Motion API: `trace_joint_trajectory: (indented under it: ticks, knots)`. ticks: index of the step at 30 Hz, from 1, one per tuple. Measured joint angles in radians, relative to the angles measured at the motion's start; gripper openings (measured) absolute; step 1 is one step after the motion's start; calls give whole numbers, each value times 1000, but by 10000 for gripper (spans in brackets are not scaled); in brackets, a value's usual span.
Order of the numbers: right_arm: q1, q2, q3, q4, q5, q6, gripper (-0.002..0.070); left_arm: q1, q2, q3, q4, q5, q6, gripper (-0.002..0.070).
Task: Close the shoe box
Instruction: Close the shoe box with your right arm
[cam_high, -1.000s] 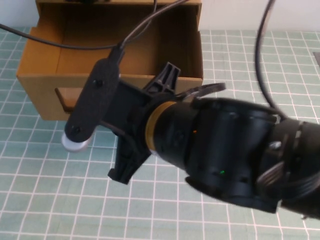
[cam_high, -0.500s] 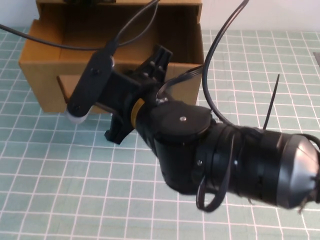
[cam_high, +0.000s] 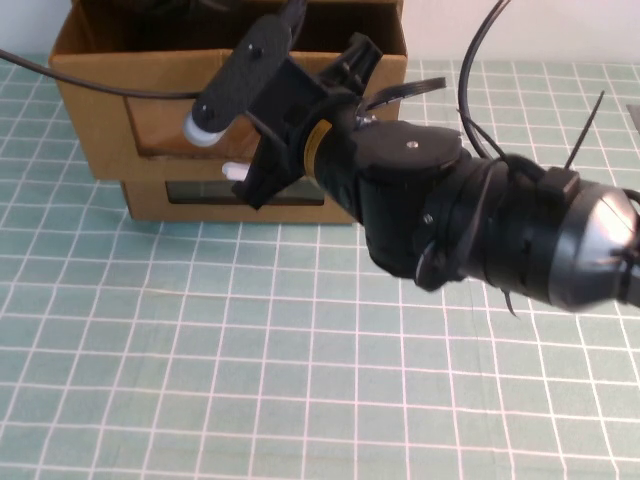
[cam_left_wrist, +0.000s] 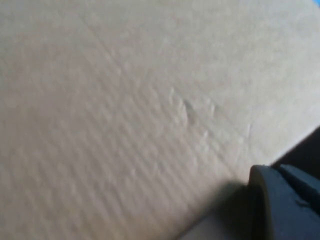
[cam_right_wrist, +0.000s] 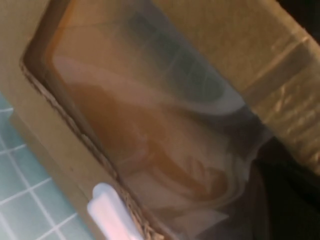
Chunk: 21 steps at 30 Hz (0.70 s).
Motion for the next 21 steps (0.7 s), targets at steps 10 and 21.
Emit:
trace_joint_trajectory:
  ticks: [10,21]
  knots:
    - [-42,53,-47,-13,-61,4,-13,0,8,0,-101,-31,45,-5]
    - [-42,53,-47,10,-252,6,-13,0,11,0,-118,-136,79,-5]
